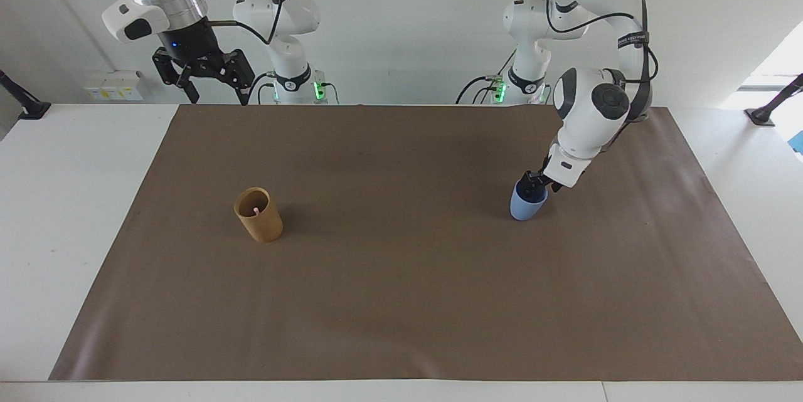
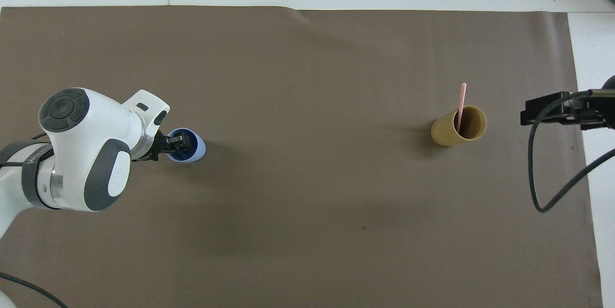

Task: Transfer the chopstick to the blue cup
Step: 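Slide the blue cup with the left gripper toward the table center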

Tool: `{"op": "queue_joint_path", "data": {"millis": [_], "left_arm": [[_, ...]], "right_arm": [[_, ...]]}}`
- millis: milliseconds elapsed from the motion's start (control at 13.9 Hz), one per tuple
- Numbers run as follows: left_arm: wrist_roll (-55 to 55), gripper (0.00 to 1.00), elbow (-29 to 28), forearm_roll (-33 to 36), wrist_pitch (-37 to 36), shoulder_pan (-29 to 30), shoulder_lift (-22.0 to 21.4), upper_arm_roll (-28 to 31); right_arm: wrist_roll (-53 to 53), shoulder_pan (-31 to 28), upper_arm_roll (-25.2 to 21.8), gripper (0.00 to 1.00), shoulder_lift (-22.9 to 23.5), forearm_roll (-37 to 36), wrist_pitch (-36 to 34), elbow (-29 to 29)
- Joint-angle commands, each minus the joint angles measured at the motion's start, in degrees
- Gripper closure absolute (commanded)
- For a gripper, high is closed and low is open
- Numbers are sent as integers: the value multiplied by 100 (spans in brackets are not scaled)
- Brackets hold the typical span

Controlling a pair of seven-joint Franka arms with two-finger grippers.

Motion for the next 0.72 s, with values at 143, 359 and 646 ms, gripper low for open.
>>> {"op": "queue_joint_path", "data": {"millis": [143, 359, 646], "left_arm": [[145, 100, 23, -72, 116, -71, -9, 80], [136, 100, 549, -46, -261, -97, 176, 97], [-230, 100, 1603, 121, -1446, -333, 184, 89]], "right_arm": [[-189, -71, 4, 0, -139, 97, 26, -152], [-189, -71, 4, 0, -139, 97, 8, -152], [-171, -71, 4, 0, -130, 97, 105, -144]]}}
